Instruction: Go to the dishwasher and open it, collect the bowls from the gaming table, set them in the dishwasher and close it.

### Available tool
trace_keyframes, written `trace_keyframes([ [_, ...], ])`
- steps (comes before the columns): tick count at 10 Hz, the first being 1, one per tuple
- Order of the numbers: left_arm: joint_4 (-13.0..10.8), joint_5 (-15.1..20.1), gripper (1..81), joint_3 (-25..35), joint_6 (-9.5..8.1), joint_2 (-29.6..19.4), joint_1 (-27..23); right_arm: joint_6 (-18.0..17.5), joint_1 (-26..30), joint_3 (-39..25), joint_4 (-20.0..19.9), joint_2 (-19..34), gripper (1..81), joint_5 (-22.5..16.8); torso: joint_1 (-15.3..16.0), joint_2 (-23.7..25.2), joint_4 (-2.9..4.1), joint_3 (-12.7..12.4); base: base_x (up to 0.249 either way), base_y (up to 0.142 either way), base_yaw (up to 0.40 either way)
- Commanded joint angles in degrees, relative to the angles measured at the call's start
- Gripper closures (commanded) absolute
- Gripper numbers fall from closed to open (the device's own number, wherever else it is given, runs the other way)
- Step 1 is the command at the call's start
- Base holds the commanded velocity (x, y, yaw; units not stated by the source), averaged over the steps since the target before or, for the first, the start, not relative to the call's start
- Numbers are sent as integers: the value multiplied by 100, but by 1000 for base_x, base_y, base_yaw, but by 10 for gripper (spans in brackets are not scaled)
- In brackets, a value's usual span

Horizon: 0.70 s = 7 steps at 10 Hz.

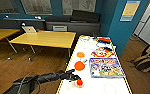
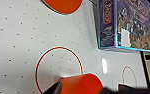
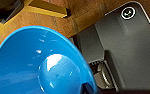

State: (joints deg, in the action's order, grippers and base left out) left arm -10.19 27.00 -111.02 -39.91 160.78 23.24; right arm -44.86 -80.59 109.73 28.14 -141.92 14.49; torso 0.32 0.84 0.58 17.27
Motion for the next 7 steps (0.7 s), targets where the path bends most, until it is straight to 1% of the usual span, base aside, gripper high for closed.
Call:
trace_keyframes([
  [1,-36,130,10,107,-17,-2,-851,13,188,-102,131,170,811,-149,0,0,0,0,0,0,0],
  [7,-53,130,10,89,-8,-11,-755,13,188,-102,131,162,811,-149,0,0,0,0,0,0,0],
])
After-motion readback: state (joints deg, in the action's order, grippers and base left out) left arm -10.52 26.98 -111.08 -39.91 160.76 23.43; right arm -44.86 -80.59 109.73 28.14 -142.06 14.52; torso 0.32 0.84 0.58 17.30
